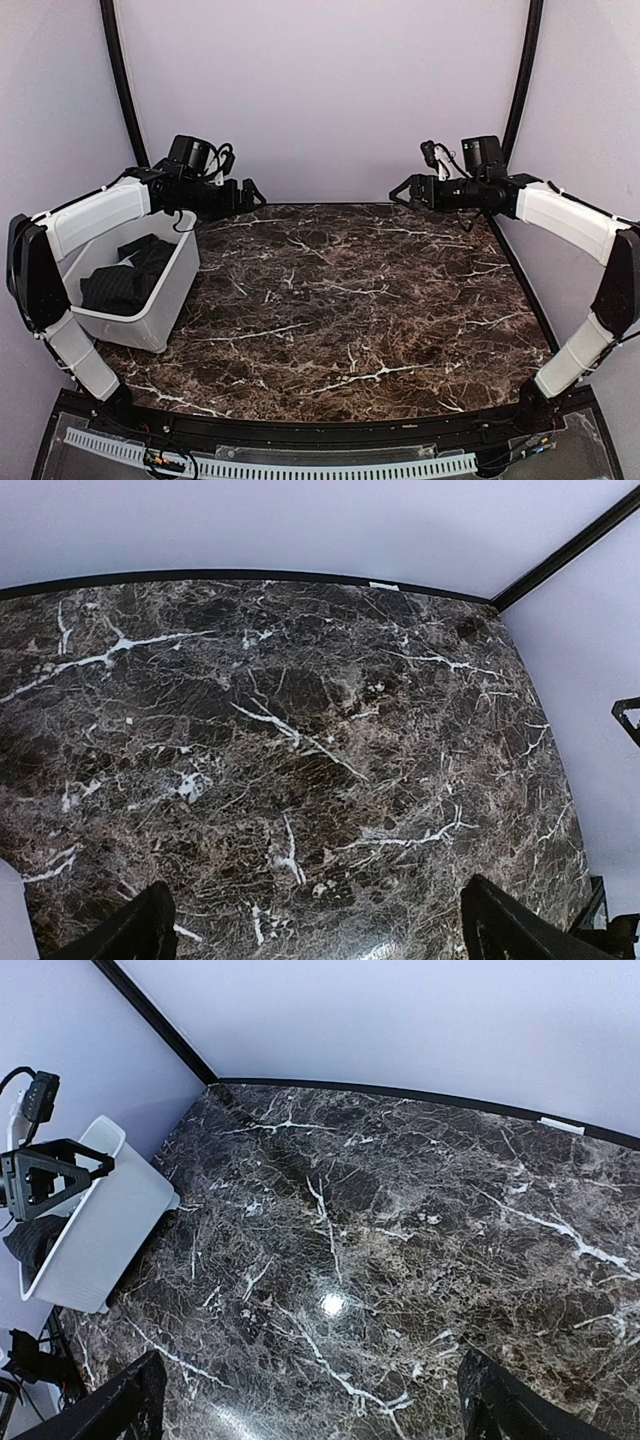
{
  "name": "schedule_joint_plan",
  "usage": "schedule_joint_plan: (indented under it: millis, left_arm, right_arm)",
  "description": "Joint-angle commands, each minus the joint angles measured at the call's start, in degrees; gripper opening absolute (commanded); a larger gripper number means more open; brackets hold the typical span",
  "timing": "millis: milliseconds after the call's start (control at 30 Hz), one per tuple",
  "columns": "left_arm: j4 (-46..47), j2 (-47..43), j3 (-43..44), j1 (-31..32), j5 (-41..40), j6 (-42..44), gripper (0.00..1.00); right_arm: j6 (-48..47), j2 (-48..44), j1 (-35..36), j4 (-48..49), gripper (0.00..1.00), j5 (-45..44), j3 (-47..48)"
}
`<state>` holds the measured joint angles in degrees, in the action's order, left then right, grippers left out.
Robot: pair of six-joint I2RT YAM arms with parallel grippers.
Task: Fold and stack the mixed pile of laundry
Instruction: Pick up the crumpled shirt from the bin.
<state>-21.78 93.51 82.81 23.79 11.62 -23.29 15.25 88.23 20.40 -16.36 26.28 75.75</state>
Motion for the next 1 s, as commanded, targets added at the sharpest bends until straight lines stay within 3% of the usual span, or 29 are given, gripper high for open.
schedule_joint_plan:
  millis: [0, 333, 567, 733, 967]
  left_arm:
    - [-4.4, -4.3, 0.9, -3.8, -0.1, -2.3, 0.99]
    - [-20.0, -19.3, -3.6, -20.6, -5.0, -10.1, 0.99]
    - [-38.5, -23.4, -6.3, -28.0, -17.0, -16.8, 0.99]
    - [-39.9, -25.9, -12.7, -30.7, -18.7, -18.7, 0.99]
    - [-39.1, -21.2, -17.7, -30.8, -19.5, -19.4, 0.99]
  right_arm:
    - [-2.1, 0.6, 0.8, 2.6, 0.98, 2.0, 0.6]
    - [-4.5, 1.5, 1.1, 2.8, 0.98, 3.4, 1.5]
    - [-3.6, 2.1, 1.2, 6.2, 0.98, 5.4, -0.5]
    - [-3.1, 3.2, 1.2, 7.4, 0.98, 6.5, -1.1]
    - [-3.0, 3.8, 1.2, 8.2, 0.98, 6.5, -1.8]
